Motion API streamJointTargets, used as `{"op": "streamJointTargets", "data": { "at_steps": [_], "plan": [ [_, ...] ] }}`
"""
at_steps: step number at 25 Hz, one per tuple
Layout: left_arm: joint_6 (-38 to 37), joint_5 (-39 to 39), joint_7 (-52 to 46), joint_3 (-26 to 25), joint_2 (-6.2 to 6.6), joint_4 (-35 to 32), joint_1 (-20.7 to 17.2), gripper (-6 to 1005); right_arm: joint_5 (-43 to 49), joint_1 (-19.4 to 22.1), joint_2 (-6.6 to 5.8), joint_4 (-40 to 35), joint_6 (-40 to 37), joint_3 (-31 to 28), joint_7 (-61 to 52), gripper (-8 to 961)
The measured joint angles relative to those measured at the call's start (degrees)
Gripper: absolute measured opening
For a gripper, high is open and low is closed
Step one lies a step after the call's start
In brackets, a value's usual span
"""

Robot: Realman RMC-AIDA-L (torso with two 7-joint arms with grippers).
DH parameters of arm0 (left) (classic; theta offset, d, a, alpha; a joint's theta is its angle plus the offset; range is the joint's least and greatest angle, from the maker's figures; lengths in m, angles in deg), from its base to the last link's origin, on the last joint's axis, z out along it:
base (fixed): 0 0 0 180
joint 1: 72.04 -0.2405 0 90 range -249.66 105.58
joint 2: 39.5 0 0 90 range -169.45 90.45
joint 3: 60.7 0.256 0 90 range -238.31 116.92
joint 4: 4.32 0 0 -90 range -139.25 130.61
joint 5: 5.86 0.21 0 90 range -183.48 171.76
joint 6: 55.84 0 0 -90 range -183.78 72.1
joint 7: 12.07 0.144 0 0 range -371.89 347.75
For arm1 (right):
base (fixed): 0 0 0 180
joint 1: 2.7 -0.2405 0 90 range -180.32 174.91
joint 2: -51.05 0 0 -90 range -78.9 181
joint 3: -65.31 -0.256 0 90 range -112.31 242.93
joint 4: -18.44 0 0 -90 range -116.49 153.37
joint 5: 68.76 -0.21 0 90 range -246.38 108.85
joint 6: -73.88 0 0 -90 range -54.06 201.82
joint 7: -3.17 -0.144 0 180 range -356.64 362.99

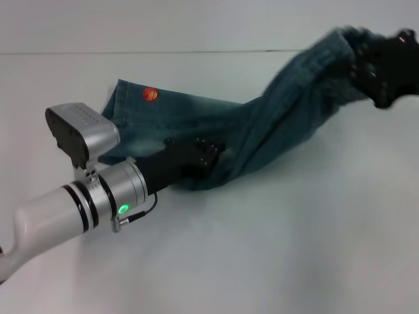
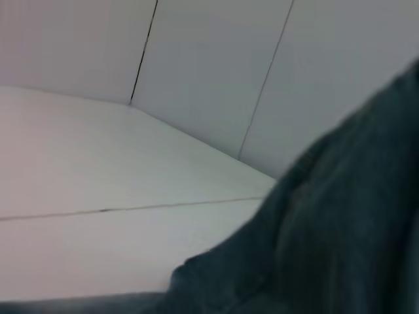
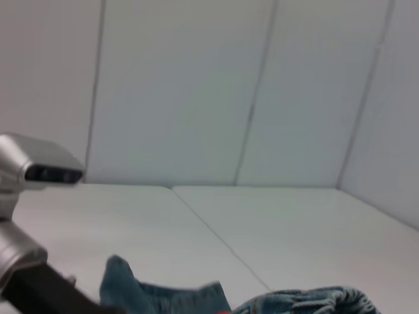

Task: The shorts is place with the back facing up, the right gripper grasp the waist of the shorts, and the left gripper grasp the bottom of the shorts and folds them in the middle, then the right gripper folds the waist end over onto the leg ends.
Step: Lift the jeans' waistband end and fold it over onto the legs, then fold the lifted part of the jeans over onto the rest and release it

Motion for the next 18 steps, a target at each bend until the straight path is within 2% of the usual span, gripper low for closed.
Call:
{"op": "streamJointTargets", "data": {
  "at_steps": [6,12,16,18],
  "plan": [
    [-0.5,-0.1,1.0,-0.8,-0.01,2.2,-0.5,50,2.0,-7.4,-0.19,-0.6,2.0,3.8,-1.2,65],
    [-3.1,-0.1,4.4,-4.2,-0.01,3.8,-2.3,51,4.3,-14.3,-0.21,2.3,5.2,8.6,-1.5,64],
    [-3.9,-0.1,6.2,-9.6,-0.02,1.0,-6.5,50,4.4,-17.5,-0.25,4.9,8.6,13.2,-1.6,65],
    [-4.4,-0.1,6.7,-13.6,-0.02,-3.2,-10.3,51,4.4,-18.7,-0.2,6.0,10.2,15.6,-1.5,65]
  ]
}}
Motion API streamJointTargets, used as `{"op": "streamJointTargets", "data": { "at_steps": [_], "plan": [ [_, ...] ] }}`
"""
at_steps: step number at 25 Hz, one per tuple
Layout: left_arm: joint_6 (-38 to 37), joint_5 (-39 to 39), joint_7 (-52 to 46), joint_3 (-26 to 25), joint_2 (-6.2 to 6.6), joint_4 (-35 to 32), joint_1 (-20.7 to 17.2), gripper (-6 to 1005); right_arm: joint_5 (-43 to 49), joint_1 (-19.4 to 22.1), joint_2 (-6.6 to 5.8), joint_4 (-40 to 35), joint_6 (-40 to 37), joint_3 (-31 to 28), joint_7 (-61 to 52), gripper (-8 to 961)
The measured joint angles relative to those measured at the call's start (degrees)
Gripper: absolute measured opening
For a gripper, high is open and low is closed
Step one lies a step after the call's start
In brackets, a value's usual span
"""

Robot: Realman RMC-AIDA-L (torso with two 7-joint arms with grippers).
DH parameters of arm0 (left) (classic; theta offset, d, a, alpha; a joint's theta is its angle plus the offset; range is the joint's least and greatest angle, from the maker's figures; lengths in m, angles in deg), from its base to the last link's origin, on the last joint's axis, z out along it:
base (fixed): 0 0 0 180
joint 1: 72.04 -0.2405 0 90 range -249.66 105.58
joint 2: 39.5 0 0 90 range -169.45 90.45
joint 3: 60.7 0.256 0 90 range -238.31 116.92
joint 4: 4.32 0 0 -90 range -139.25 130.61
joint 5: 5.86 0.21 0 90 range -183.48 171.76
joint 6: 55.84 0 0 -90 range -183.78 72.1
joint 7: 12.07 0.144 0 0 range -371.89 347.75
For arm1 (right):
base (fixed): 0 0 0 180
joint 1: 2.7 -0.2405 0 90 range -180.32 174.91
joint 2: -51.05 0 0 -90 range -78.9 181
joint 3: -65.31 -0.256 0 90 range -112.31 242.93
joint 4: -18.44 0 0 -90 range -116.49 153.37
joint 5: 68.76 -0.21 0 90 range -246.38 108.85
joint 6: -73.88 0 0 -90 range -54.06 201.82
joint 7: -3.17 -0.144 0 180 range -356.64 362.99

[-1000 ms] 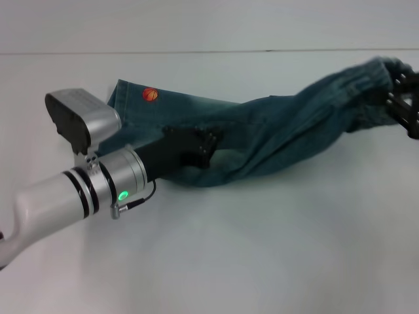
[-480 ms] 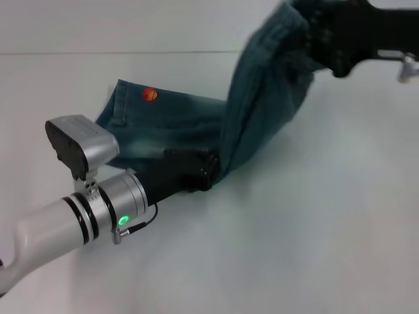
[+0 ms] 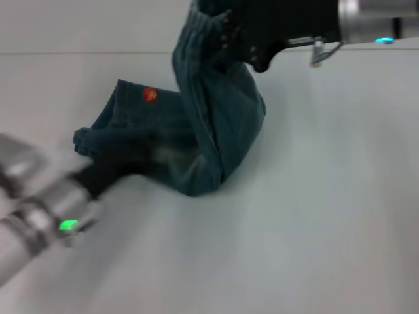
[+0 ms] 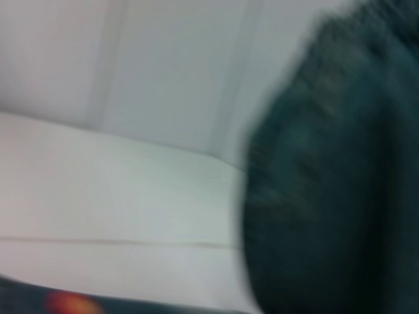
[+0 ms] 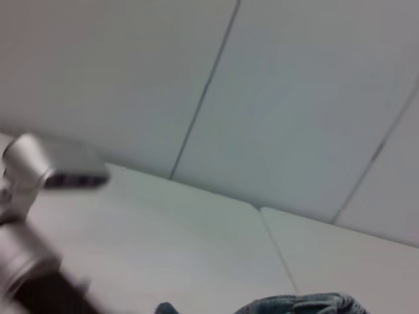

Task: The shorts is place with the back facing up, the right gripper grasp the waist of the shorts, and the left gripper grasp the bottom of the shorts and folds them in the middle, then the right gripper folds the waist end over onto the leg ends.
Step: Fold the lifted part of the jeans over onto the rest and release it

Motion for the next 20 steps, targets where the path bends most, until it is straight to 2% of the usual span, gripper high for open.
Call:
{"op": "streamJointTargets", "data": {
  "at_steps": [1,2,3,6,9,12,17,20],
  "plan": [
    [-0.5,0.0,0.2,-2.2,0.02,-2.3,-2.2,51,0.0,-0.6,0.01,0.6,1.0,1.1,0.0,65],
    [-2.6,0.0,0.5,-6.7,0.15,-6.0,-5.8,51,0.0,-1.7,0.06,2.0,2.8,3.1,0.1,65],
    [-2.6,0.0,0.5,-6.7,0.15,-6.0,-5.8,51,0.0,-2.2,0.11,2.8,3.9,4.2,0.2,65],
    [-7.6,0.0,0.2,-13.4,0.46,-10.5,-10.4,51,0.0,-3.3,0.25,4.4,6.5,6.2,0.6,66],
    [-13.9,0.0,-0.4,-17.5,0.37,-12.7,-14.0,51,-0.7,-5.4,0.52,7.9,10.7,8.9,1.7,66],
    [-17.7,0.1,-0.5,-19.0,0.28,-13.0,-16.0,50,-2.3,-8.0,0.67,12.6,15.1,11.7,2.6,66],
    [-19.2,0.5,-0.5,-19.2,0.19,-13.2,-17.5,50,-3.9,-11.3,1.0,18.6,22.6,17.9,3.9,67],
    [-19.4,0.5,-0.5,-19.2,0.19,-13.2,-18.0,50,-5.3,-11.4,1.15,19.1,24.4,21.2,4.2,156]
  ]
}}
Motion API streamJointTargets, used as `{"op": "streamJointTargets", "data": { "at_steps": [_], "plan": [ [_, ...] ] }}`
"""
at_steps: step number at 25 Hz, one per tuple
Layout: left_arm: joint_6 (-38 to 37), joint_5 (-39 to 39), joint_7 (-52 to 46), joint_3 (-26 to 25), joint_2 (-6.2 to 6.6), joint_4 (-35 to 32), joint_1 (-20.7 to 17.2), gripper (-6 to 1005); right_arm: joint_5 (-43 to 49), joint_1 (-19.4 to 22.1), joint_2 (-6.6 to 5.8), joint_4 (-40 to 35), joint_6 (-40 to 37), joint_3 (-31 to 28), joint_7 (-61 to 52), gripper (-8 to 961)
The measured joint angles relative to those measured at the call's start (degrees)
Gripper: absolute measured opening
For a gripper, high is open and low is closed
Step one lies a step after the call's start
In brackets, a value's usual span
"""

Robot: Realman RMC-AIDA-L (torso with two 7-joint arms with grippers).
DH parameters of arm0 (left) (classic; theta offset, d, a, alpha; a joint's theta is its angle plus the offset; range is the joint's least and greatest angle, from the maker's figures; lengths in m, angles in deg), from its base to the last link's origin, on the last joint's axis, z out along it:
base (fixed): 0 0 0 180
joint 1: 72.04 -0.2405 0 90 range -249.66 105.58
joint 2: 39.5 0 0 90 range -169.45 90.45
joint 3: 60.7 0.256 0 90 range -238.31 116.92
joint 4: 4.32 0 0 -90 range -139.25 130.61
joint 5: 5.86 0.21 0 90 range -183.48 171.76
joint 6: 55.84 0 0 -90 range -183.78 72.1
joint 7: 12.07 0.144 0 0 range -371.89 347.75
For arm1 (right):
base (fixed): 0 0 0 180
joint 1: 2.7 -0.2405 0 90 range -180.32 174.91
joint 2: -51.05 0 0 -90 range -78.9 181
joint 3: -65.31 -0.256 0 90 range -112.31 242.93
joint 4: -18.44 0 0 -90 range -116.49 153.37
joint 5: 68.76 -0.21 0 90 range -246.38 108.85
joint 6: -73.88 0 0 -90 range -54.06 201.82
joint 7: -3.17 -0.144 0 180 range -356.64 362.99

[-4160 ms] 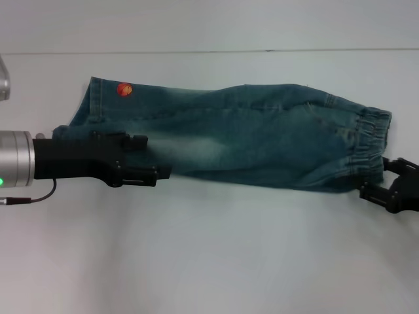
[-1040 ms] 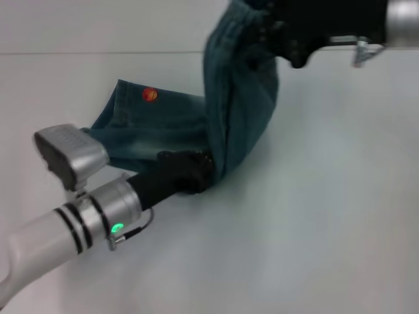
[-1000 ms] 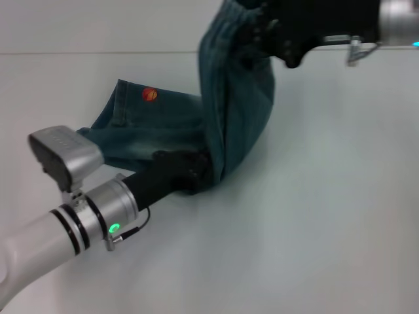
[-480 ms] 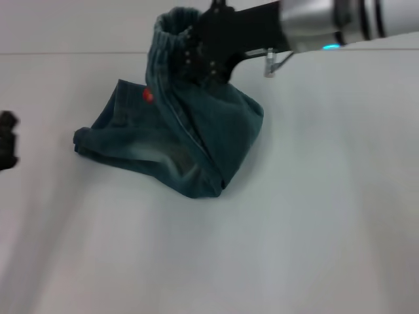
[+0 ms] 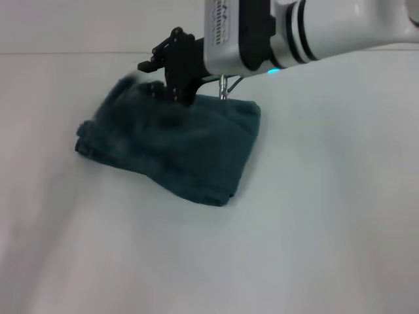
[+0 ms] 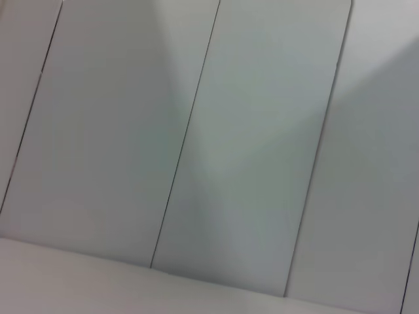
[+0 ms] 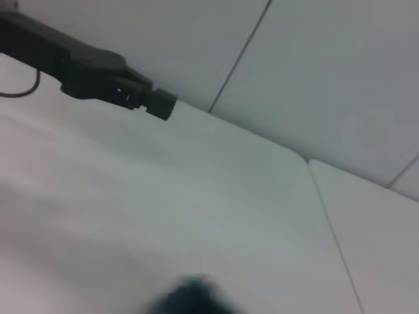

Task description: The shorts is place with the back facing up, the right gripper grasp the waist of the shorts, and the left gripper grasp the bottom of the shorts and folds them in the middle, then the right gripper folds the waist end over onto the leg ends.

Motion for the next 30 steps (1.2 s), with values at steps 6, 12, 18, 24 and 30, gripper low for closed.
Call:
{"op": "streamJointTargets", "data": {
  "at_steps": [6,12,18,24,30],
  "plan": [
    [0.4,0.0,0.0,0.0,0.01,-0.1,-0.1,51,-2.7,0.6,-0.09,-0.4,0.6,1.0,0.9,334],
    [-0.4,2.1,-0.2,0.8,0.39,-0.9,0.1,55,-6.5,5.2,-0.71,-4.3,0.1,0.0,-0.2,525],
    [-5.8,12.4,-5.4,2.7,0.7,-8.1,0.1,59,-13.3,18.9,-0.82,-14.1,-5.3,-3.8,-2.7,762],
    [-9.0,19.3,-13.5,2.9,0.91,-13.4,0.9,86,-22.1,32.6,-0.89,-14.6,-13.5,-7.0,2.1,919],
    [-11.3,28.2,-20.4,3.0,2.08,-17.0,3.7,312,-22.9,40.9,-0.99,-14.1,-23.1,-10.2,5.4,921]
  ]
}}
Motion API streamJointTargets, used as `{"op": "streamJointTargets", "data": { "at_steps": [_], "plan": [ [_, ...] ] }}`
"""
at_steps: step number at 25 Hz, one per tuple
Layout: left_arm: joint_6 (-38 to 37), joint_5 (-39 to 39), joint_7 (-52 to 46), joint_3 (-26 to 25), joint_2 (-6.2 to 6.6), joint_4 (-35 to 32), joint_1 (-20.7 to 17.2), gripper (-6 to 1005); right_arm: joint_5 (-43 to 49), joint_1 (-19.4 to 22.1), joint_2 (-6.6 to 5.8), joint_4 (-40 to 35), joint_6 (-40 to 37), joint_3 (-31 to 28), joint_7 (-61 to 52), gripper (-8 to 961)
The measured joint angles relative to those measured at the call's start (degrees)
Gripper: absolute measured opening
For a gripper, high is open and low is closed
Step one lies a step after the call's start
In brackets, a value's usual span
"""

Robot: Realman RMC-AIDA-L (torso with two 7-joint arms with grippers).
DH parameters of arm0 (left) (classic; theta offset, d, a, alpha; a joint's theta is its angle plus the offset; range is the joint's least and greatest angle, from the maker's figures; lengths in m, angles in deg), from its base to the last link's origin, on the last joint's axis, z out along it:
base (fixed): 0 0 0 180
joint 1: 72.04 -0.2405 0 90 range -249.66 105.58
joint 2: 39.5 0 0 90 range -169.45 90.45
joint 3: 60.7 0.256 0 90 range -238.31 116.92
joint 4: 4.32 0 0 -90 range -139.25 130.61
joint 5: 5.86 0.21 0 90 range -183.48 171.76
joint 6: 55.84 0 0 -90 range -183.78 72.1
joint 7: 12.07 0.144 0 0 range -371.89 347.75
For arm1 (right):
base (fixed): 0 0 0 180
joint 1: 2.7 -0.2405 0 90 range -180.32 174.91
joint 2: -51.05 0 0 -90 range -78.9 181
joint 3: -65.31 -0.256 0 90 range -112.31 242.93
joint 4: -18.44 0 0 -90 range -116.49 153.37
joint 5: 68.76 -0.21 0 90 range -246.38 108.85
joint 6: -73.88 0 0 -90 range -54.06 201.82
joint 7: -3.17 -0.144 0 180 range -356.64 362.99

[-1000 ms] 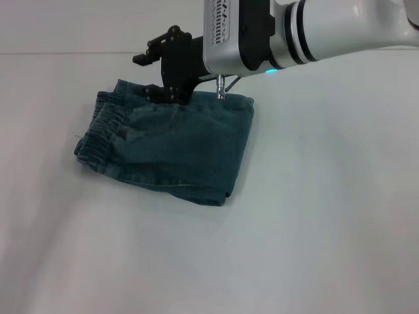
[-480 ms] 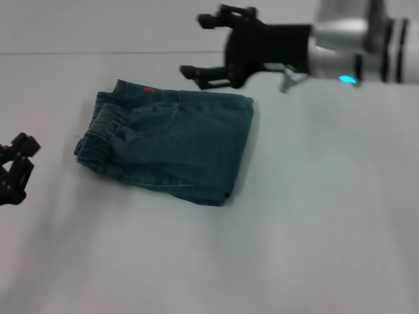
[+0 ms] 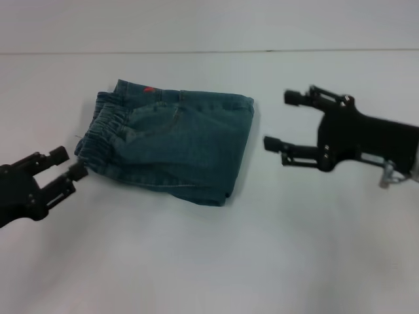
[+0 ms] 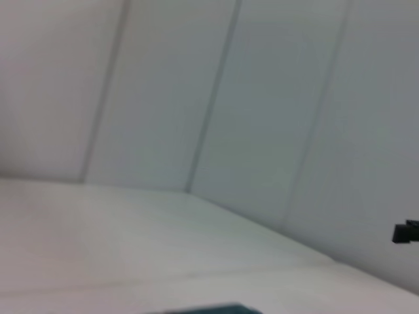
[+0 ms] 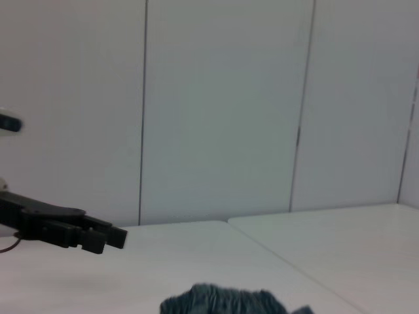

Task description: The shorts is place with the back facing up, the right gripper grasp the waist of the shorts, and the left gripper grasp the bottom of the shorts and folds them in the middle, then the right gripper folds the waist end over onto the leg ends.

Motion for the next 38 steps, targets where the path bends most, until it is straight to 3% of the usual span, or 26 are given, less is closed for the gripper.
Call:
{"op": "streamJointTargets", "data": {
  "at_steps": [1,6,12,23,38],
  "plan": [
    [-0.1,1.5,-0.7,0.0,0.33,-0.1,0.7,422,0.4,0.7,-0.02,0.3,-0.5,-0.4,0.1,921],
    [0.1,5.9,-2.4,0.0,1.17,0.0,2.9,618,1.8,2.3,-0.08,3.5,-0.7,-1.9,1.5,923],
    [0.3,7.3,-2.8,0.0,1.32,0.0,3.3,855,2.0,2.7,-0.09,8.2,-1.3,-5.2,5.7,924],
    [-0.3,9.1,-2.1,1.4,1.1,-0.1,3.4,921,2.0,3.7,-0.08,9.9,-2.2,-8.1,7.7,919],
    [-0.2,10.8,-1.6,1.6,0.92,-0.2,2.8,917,1.9,3.3,0.09,11.0,-2.3,-8.8,8.6,915]
  ]
}}
